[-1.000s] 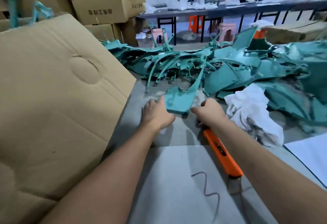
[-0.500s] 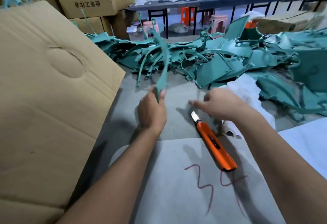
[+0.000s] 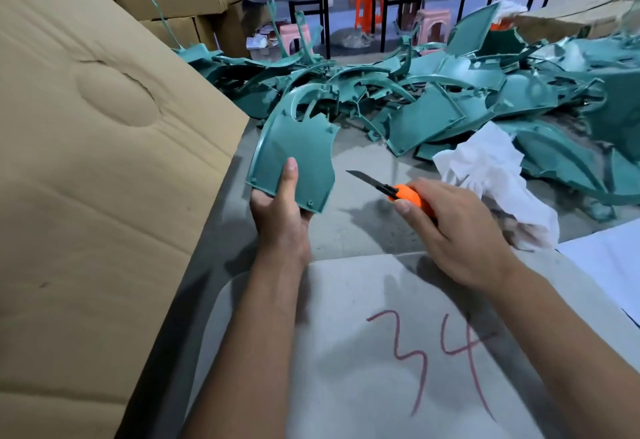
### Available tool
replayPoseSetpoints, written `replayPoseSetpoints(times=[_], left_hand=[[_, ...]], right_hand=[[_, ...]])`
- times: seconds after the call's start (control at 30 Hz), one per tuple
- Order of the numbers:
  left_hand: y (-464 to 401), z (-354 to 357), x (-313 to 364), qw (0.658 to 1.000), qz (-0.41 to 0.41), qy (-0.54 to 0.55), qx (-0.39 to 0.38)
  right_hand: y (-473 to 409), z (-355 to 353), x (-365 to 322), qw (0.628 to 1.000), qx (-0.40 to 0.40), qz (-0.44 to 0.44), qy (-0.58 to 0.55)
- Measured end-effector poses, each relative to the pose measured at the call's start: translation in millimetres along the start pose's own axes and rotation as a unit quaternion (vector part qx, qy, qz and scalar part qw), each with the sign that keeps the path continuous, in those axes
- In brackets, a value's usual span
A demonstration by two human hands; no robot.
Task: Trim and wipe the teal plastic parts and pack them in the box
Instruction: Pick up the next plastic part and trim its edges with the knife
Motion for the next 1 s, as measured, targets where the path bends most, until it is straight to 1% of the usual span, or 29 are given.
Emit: replayPoseSetpoints(times=[0.07,0.17,0.33,0.47,0.53,0.57,0.63,0.67,0.7,0.77,0.8,0.83,0.87,0.9,0.93,0.97,1.0], left_hand=[[3.5,4.6,1.3,1.000,-0.002,0.000,-0.018],[6.8,5.5,2.5,1.000,-0.010,0.001,-0.018],[11.9,4.7,18.4,0.999,0.029,0.006,-0.046],[19.4,5.5,31.4,0.990,0.059,0.043,-0.121],[22.2,6.1,33.9,0.988,0.069,0.035,-0.132],[24.4,7.1,34.3,0.989,0.078,0.025,-0.125],[30.5,8.6,34.7,0.990,0.117,-0.003,-0.084],[36.0,10.4,35.7,0.987,0.148,-0.014,-0.065],[43.2,13.9,37.5,0.979,0.190,-0.032,-0.061],[59.1,26.0,38.9,0.948,0.286,-0.104,-0.096],[64.4,31.4,35.6,0.929,0.320,-0.140,-0.124],[65.0,34.0,29.5,0.924,0.320,-0.155,-0.144],[60.9,34.4,23.1,0.937,0.284,-0.143,-0.148],[54.1,32.6,15.4,0.961,0.212,-0.109,-0.137],[46.2,30.2,4.7,0.984,0.114,-0.060,-0.120],[40.8,29.1,-5.9,0.995,0.018,-0.005,-0.102],[37.3,28.2,-12.9,0.994,-0.052,0.036,-0.089]], right_hand=[[0.1,1.6,-9.3,1.000,0.004,-0.018,-0.018],[-2.1,3.1,-13.7,0.999,0.016,-0.019,-0.032],[-0.7,-1.2,-16.1,0.997,0.056,-0.039,-0.033],[1.8,-7.6,-26.3,0.990,0.113,-0.060,-0.058],[2.9,-9.8,-28.5,0.987,0.137,-0.063,-0.058],[3.7,-9.4,-28.1,0.986,0.142,-0.062,-0.062],[5.1,-8.0,-24.5,0.985,0.144,-0.051,-0.077],[5.5,-7.7,-21.9,0.985,0.144,-0.043,-0.085],[6.0,-7.2,-19.5,0.985,0.143,-0.034,-0.093],[7.2,-8.2,-13.7,0.984,0.148,-0.014,-0.102],[7.5,-8.7,-11.0,0.983,0.151,-0.005,-0.102],[7.9,-9.2,-9.0,0.983,0.152,0.000,-0.101],[8.0,-9.4,-7.5,0.984,0.150,0.001,-0.099],[7.9,-9.3,-6.7,0.985,0.146,-0.002,-0.096],[7.9,-9.0,-6.6,0.986,0.140,-0.006,-0.093],[7.3,-8.4,-6.5,0.987,0.132,-0.009,-0.088],[7.0,-7.6,-6.4,0.989,0.122,-0.013,-0.085]])
Point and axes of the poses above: each hand's wrist, its own y-axis away from the middle knuckle, its own z-axis out of the palm, x = y × z, the point moved 7 cm from there along -y, towards the middle knuckle
